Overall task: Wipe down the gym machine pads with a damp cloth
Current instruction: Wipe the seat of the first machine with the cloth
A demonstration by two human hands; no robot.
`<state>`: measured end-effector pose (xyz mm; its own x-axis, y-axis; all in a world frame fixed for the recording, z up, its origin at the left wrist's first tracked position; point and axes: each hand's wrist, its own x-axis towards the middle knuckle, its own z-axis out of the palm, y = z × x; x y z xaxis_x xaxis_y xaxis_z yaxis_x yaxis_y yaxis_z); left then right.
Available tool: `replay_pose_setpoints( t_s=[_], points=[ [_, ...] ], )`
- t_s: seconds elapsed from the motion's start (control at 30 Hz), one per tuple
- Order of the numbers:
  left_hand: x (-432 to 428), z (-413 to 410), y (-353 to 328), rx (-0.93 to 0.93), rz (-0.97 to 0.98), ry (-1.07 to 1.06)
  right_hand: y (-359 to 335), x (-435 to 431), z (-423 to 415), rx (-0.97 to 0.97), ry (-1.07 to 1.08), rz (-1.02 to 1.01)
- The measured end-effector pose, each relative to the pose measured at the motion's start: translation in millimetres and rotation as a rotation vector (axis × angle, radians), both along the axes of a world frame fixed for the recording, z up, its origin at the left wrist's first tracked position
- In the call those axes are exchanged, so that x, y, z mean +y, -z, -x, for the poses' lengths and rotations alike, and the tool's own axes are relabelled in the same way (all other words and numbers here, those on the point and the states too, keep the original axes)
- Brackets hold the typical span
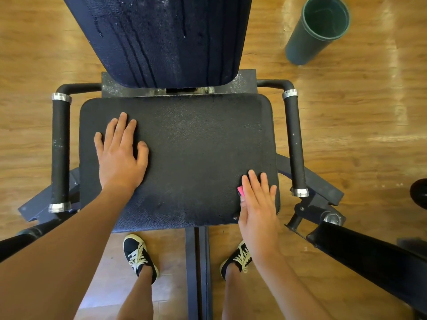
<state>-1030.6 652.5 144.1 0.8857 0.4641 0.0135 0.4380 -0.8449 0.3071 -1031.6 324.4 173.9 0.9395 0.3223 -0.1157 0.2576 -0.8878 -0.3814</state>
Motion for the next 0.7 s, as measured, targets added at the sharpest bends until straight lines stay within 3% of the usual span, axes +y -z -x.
replay_pose_setpoints(
  t_s=[0.3, 0.53, 0.7],
  points=[
    [-3, 1, 0, 0.007, 0.01, -0.001, 3, -1, -26, -0.022, -0.037, -0.089],
    [-5, -2, -1, 0.008, 0.014, -0.011, -7, 32, -134, -0.042, 0.057, -0.111],
    [-4, -1, -1, 0.019, 0.002, -0.015, -14, 57, -196, -0.082, 0.008, 0.004]
  ],
)
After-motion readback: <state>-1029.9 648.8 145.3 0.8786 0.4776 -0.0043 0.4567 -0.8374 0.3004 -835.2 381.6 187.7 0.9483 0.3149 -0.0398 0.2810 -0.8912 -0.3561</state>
